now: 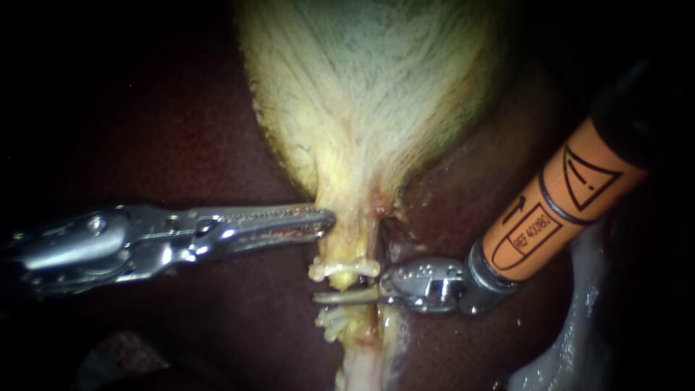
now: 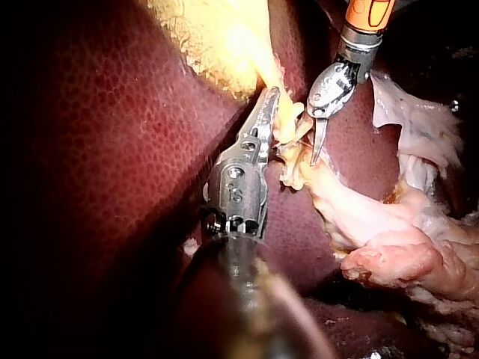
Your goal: Go back from the cut left tube
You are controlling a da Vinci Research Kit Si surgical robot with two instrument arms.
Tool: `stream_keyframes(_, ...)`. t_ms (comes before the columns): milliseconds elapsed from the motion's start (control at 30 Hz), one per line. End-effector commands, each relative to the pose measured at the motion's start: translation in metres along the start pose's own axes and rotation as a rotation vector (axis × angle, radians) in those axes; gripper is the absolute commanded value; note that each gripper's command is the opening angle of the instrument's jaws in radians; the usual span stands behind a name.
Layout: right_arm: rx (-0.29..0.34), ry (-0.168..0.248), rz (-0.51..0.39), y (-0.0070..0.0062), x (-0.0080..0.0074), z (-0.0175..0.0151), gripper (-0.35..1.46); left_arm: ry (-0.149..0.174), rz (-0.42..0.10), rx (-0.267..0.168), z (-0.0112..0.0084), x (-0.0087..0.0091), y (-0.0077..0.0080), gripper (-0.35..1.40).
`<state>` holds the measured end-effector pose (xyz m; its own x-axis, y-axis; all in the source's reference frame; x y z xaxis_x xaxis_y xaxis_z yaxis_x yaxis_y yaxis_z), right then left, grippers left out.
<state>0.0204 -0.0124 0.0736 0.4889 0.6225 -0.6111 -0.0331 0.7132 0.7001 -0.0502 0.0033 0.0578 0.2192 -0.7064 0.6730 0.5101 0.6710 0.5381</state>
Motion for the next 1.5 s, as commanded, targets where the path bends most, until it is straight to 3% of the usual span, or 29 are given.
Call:
stream_keyframes(33,0.001,0.000,-0.002,0.0000,0.0000,0.0000,0.86,0.000,0.000,0.000,0.0000,0.0000,0.0000,0.00)
stream_keyframes(400,0.012,-0.003,-0.002,-0.0007,-0.0005,-0.0010,0.89,0.000,0.000,0.001,0.0000,0.0001,0.0002,0.00)
stream_keyframes(567,0.044,-0.011,-0.008,-0.0024,-0.0009,-0.0037,0.91,0.000,0.000,0.001,0.0001,0.0001,0.0004,0.00)
stream_keyframes(733,0.067,-0.003,-0.004,-0.0021,-0.0005,-0.0073,0.81,0.000,0.000,0.002,0.0001,0.0002,0.0006,0.00)
stream_keyframes(800,0.043,0.010,0.002,-0.0018,0.0000,-0.0095,0.81,0.000,0.000,0.002,0.0001,0.0002,0.0007,0.00)
stream_keyframes(933,-0.018,0.052,-0.009,-0.0009,0.0018,-0.0138,1.04,0.000,0.001,0.002,0.0001,0.0003,0.0007,0.00)
stream_keyframes(1033,-0.071,0.083,-0.132,-0.0001,0.0036,-0.0169,1.15,0.000,0.001,0.002,0.0002,0.0003,0.0007,0.00)
stream_keyframes(1200,-0.159,0.135,-0.256,0.0010,0.0059,-0.0206,1.36,0.000,0.001,0.002,0.0002,0.0003,0.0008,0.00)
stream_keyframes(1333,-0.202,0.136,-0.285,0.0014,0.0062,-0.0225,1.38,0.000,0.001,0.002,0.0002,0.0003,0.0008,0.00)
stream_keyframes(1500,-0.202,0.134,-0.284,0.0016,0.0059,-0.0227,1.38,0.000,0.001,0.001,0.0006,0.0005,0.0009,0.02)
